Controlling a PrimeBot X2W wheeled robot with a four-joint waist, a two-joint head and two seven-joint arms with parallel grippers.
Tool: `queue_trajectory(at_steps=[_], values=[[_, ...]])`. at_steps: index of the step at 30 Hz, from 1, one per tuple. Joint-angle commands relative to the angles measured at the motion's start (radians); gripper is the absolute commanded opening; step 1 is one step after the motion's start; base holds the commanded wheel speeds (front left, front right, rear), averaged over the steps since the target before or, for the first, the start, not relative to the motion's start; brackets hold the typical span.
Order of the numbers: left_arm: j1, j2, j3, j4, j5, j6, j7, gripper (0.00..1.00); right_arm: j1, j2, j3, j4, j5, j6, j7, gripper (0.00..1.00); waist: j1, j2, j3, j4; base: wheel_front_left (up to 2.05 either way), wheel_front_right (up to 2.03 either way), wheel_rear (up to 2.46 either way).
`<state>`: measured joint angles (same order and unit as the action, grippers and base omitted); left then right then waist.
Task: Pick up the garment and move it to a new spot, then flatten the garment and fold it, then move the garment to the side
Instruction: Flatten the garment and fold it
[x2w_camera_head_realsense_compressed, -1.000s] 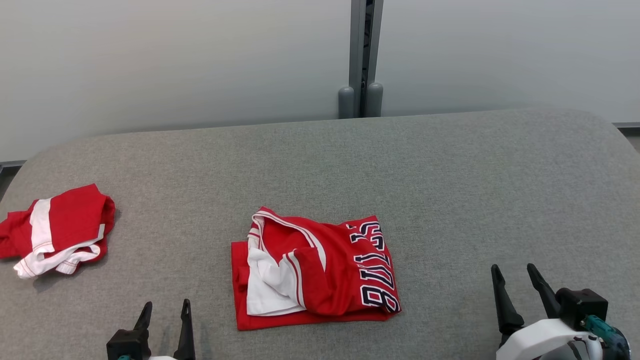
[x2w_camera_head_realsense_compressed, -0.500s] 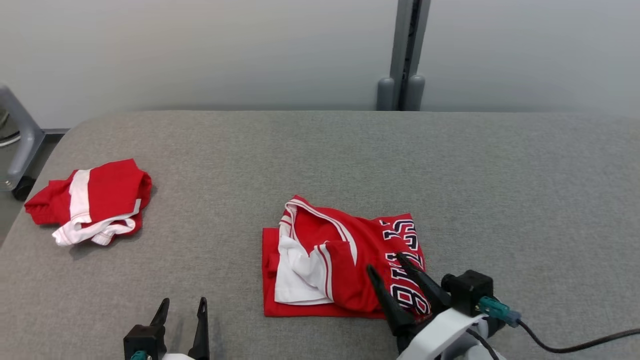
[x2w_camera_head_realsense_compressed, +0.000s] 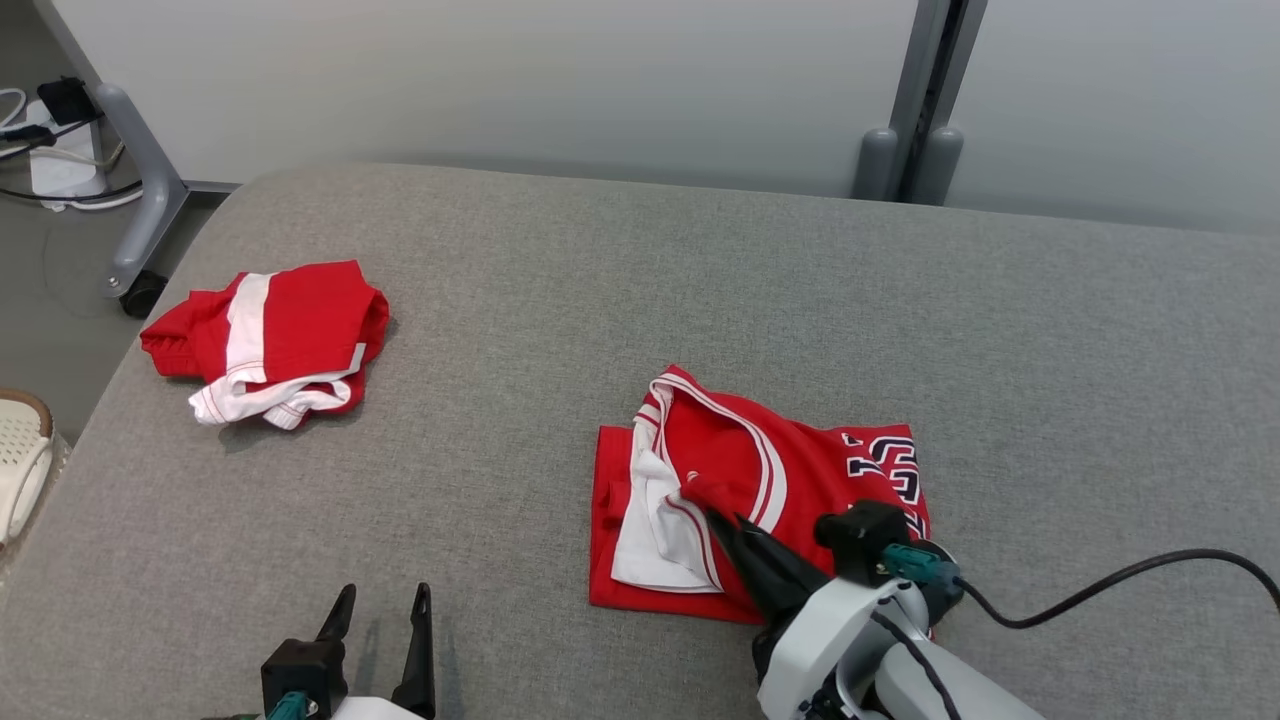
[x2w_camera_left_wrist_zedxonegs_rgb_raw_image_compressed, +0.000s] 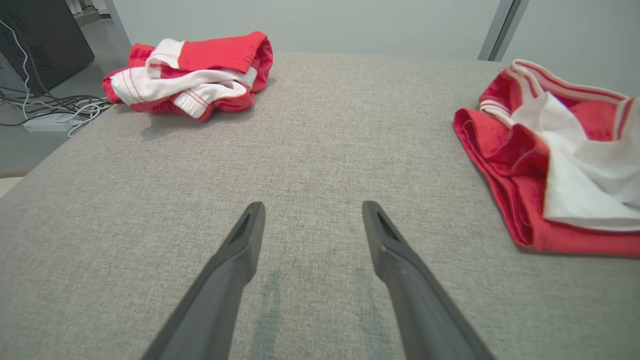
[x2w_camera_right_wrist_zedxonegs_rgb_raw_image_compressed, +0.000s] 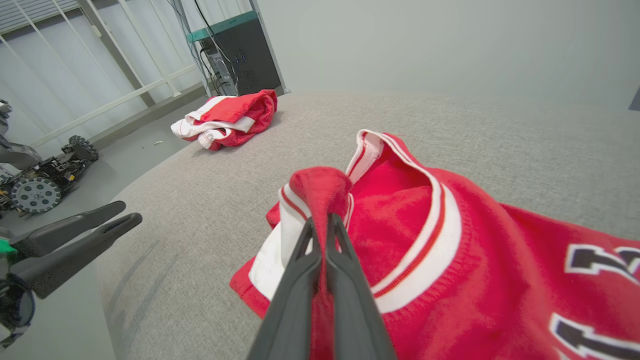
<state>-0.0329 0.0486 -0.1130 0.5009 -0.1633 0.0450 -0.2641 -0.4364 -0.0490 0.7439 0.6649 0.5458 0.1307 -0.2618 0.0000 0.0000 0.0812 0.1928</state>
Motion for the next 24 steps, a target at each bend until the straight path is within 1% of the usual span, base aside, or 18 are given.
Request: queue_trajectory(at_steps=[1, 4, 8, 11, 12, 13, 14, 17, 19, 22, 24], values=[[-0.023, 0.004, -0.002, -0.002, -0.006, 0.003, 0.000, 1.00, -0.015, -0.004, 0.027, -0.002, 0.006, 0.000, -0.004, 0.00, 0.0000, 0.0000, 0.004, 0.005, 0.00, 0.00, 0.00], [-0.025, 0.004, -0.011, 0.002, -0.012, 0.008, 0.000, 1.00, -0.042, -0.006, 0.120, -0.011, 0.023, 0.000, -0.004, 0.00, 0.0000, 0.0000, 0.007, 0.011, 0.00, 0.00, 0.00], [-0.040, 0.004, -0.029, 0.008, -0.018, 0.009, 0.000, 1.00, -0.086, -0.005, 0.246, 0.016, 0.014, 0.000, 0.003, 0.00, 0.0000, 0.0000, 0.008, 0.017, 0.00, 0.00, 0.00], [-0.051, 0.004, -0.046, 0.012, -0.022, 0.007, 0.000, 1.00, -0.103, -0.005, 0.317, 0.028, 0.046, 0.000, 0.019, 0.00, 0.0000, 0.0000, 0.009, 0.019, 0.00, 0.00, 0.00], [-0.051, 0.004, -0.046, 0.012, -0.022, 0.007, 0.000, 1.00, -0.103, -0.005, 0.317, 0.028, 0.046, 0.000, 0.019, 0.00, 0.0000, 0.0000, 0.009, 0.019, 0.00, 0.00, 0.00], [-0.053, 0.004, -0.051, 0.015, -0.021, 0.007, 0.000, 1.00, -0.106, -0.004, 0.341, 0.028, 0.061, 0.000, 0.029, 0.35, 0.0000, 0.0000, 0.009, 0.019, 0.00, 0.00, 0.00], [-0.057, 0.004, -0.055, 0.016, -0.022, 0.008, 0.000, 1.00, -0.108, -0.004, 0.368, 0.018, 0.080, 0.000, 0.035, 1.00, 0.0000, 0.0000, 0.010, 0.018, 0.00, 0.00, 0.00], [-0.069, 0.004, -0.060, 0.016, -0.025, 0.013, 0.000, 1.00, -0.119, -0.006, 0.433, -0.003, 0.140, 0.000, 0.029, 1.00, 0.0000, 0.0000, 0.011, 0.005, 0.00, 0.00, 0.00], [-0.072, 0.004, -0.058, 0.015, -0.026, 0.017, 0.000, 1.00, -0.136, -0.008, 0.430, 0.014, 0.153, 0.000, 0.014, 1.00, 0.0000, 0.0000, 0.010, -0.010, 0.00, 0.00, 0.00], [-0.073, 0.004, -0.049, 0.011, -0.024, 0.020, 0.000, 1.00, -0.136, -0.007, 0.374, 0.059, 0.142, 0.000, -0.001, 1.00, 0.0000, 0.0000, 0.009, -0.040, 0.00, 0.00, 0.00], [-0.071, 0.004, -0.043, 0.006, -0.022, 0.023, 0.000, 1.00, -0.143, -0.006, 0.269, 0.073, 0.101, 0.000, -0.004, 1.00, 0.0000, 0.0000, 0.008, -0.062, 0.00, 0.00, 0.00]])
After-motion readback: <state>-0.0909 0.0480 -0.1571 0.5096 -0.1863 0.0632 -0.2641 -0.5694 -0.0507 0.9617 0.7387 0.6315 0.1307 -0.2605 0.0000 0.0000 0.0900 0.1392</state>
